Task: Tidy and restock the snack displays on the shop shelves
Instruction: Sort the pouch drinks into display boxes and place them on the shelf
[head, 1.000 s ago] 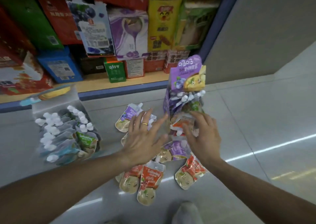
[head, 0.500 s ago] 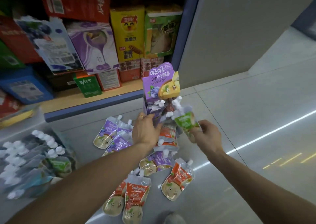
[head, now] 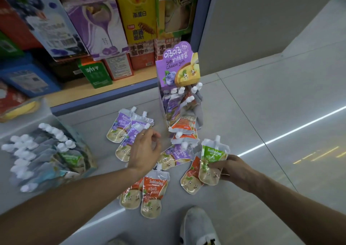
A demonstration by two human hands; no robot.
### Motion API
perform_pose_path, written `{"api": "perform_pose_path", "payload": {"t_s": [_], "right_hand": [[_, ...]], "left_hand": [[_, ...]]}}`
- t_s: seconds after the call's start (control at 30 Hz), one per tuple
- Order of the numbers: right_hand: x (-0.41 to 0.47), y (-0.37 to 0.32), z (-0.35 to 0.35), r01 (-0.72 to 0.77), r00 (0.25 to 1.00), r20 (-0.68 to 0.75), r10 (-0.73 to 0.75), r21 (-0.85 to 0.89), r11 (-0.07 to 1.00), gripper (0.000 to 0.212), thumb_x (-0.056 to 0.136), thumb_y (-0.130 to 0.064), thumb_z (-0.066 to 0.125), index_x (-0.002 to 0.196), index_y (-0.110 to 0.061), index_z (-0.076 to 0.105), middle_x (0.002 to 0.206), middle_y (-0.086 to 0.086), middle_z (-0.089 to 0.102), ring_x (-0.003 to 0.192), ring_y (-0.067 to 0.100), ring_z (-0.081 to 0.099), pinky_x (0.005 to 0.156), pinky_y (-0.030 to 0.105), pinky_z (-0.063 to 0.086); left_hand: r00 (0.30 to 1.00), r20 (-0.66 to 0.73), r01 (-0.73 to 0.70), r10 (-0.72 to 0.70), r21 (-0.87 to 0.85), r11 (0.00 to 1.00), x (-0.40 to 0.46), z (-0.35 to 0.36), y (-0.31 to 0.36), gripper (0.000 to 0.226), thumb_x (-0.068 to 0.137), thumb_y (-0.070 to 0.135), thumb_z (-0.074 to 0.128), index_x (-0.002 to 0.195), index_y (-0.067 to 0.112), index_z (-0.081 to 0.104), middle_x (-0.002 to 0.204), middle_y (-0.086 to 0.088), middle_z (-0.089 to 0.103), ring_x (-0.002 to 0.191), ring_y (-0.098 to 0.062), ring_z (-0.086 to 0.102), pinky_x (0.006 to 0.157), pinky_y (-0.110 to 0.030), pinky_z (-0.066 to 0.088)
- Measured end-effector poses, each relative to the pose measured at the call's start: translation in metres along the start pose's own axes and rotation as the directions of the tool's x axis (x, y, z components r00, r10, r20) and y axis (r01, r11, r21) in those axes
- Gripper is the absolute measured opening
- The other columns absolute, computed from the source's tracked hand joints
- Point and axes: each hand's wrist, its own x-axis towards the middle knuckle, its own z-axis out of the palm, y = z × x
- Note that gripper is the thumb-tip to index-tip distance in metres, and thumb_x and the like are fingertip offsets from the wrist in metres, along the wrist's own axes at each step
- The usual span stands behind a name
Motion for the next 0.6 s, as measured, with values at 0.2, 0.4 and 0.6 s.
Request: {"api": "perform_pose_path", "payload": {"t_s": [0.2,0.4,0.6], "right_hand": [[-0.029,-0.039,0.033,0.135,0.946,0.31,-0.098,-0.1,0.986,0.04,0.078,-0.001,0.077,0.117,0.001,0.069,0.114,0.018,0.074,0.107,0.036,0.071,0.098,0.048,0.055],[-0.047,-0.089,0.132,0.385,0.863,0.396,-0.314,-0.112,0.916,0.027,0.088,-0.007,0.073,0.114,-0.012,0.071,0.105,0.008,0.078,0.096,0.026,0.075,0.085,0.043,0.06],[-0.035,-0.094,0.245,0.619,0.763,0.433,-0.479,-0.277,0.735,0.015,0.081,-0.013,0.084,0.094,-0.013,0.076,0.084,0.0,0.078,0.078,0.009,0.072,0.074,0.026,0.059]], "left_hand": [[0.998,0.034,-0.05,0.052,-0.059,0.997,-0.027,-0.009,-0.001,0.02,0.094,0.012,0.066,0.111,0.024,0.064,0.104,0.01,0.062,0.093,-0.004,0.058,0.08,-0.024,0.051],[0.899,-0.031,0.322,-0.437,-0.629,0.707,-0.047,-0.068,-0.01,0.026,0.104,0.004,0.05,0.099,0.016,0.072,0.082,-0.002,0.075,0.073,-0.016,0.071,0.069,-0.033,0.059],[0.834,-0.221,0.266,-0.505,-0.64,0.72,-0.101,-0.124,-0.051,0.021,0.094,-0.002,0.064,0.089,0.017,0.073,0.08,0.006,0.077,0.075,-0.008,0.071,0.071,-0.026,0.059]]}}
